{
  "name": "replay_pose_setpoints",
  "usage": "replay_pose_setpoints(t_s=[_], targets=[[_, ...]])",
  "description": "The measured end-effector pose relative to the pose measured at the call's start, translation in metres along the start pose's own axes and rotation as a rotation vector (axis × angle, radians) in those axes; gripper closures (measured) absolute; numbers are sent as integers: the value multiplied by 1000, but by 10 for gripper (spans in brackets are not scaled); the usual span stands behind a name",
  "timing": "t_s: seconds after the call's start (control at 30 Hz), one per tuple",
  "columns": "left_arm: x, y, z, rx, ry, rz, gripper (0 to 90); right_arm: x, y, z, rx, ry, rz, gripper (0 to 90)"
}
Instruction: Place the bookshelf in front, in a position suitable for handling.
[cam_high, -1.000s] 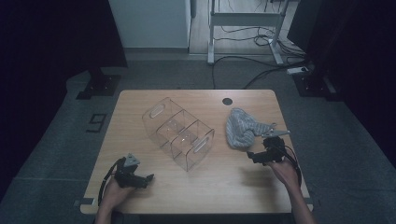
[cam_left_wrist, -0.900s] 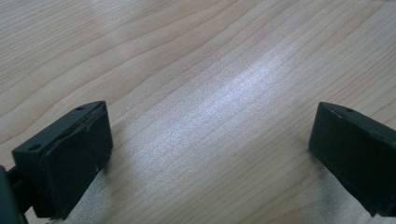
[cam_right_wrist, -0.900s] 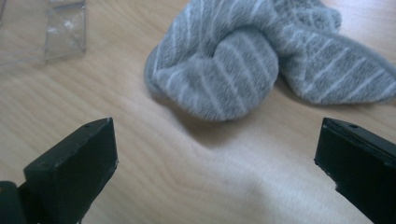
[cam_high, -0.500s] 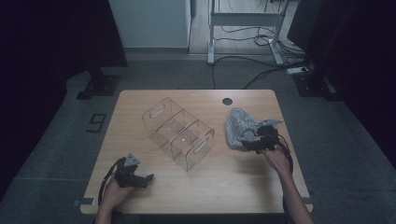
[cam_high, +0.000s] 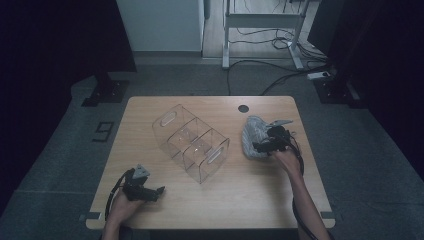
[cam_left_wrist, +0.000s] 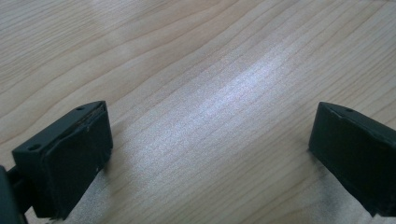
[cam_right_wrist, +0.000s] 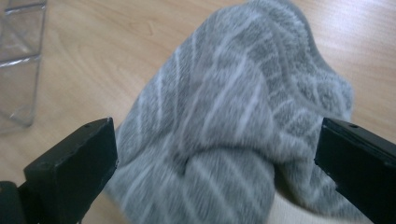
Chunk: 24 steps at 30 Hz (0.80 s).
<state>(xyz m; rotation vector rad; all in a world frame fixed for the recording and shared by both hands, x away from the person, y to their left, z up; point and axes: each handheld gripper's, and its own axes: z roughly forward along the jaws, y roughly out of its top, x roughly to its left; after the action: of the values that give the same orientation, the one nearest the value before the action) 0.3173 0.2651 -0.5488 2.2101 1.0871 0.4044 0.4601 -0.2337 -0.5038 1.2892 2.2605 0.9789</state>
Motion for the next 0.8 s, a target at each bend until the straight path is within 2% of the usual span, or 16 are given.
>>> replay_pose_setpoints(t_s=[0.17,0.27,0.3,0.47,0.53,0.6,0.67,0.7,0.8], targets=[[0,0,0,1,-1,0,0,-6,3,17,33,-8,12,0],[0,0,0,0,0,0,0,-7,-1,28,60,18,21,1],[0,0,0,0,0,0,0,-6,-4,33,71,1,24,29],[0,0,0,0,0,0,0,-8,-7,41,99,-12,43,81],[0,0,0,0,0,-1,0,-5,-9,45,112,-51,31,158],[0,0,0,0,0,0,0,-4,-9,45,112,-60,32,192],[0,0,0,0,0,0,0,-4,-8,42,93,-61,55,345],[0,0,0,0,0,0,0,-4,-8,42,93,-61,55,345],[0,0,0,0,0,-1,0,-5,-10,38,86,-71,70,450]])
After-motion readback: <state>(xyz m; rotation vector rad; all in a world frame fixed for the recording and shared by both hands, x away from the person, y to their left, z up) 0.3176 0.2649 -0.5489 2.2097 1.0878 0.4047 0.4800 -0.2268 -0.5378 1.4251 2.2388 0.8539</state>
